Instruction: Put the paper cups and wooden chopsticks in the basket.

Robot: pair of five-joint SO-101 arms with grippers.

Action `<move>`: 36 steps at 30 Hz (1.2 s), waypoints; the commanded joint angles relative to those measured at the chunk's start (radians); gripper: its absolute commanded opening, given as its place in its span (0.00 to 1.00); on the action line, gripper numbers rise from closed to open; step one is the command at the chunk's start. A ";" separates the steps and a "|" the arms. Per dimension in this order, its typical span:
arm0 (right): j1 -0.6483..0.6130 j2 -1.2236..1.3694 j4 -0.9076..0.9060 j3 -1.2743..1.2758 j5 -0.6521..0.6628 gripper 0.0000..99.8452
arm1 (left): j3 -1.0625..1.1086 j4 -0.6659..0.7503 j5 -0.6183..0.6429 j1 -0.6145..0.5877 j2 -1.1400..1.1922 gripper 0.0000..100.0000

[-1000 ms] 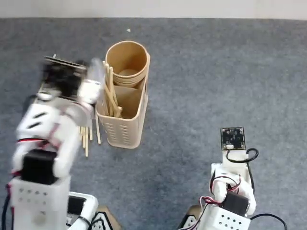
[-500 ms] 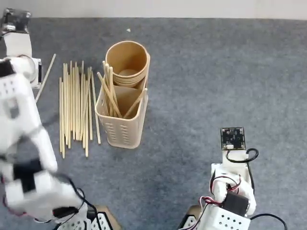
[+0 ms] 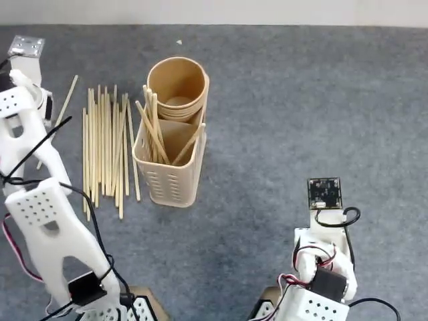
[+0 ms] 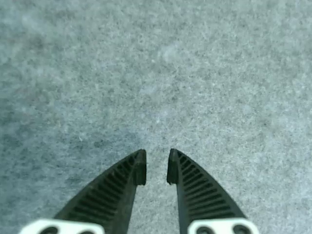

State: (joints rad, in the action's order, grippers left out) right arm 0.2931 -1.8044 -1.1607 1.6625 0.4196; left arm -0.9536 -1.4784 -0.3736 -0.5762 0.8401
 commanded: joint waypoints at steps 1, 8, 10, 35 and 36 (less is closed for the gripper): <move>0.012 -0.002 0.004 0.157 0.009 0.09 | -0.101 -0.017 -0.012 -0.007 0.065 0.14; 0.012 -0.002 0.004 0.157 0.009 0.09 | -0.119 -0.012 -0.043 -0.004 0.153 0.15; 0.012 -0.002 0.004 0.157 0.009 0.09 | -0.119 -0.011 -0.043 -0.007 0.166 0.15; 0.015 -0.002 0.004 0.157 0.009 0.09 | -0.331 -0.157 -0.043 -0.028 0.197 0.12; 0.015 -0.002 0.004 0.157 0.009 0.09 | -0.367 -0.163 -0.043 -0.031 0.200 0.12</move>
State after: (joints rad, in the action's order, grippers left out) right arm 0.2931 -1.8044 -1.1607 1.6625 0.4196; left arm -1.1699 -1.5812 -0.4089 -0.5961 1.0579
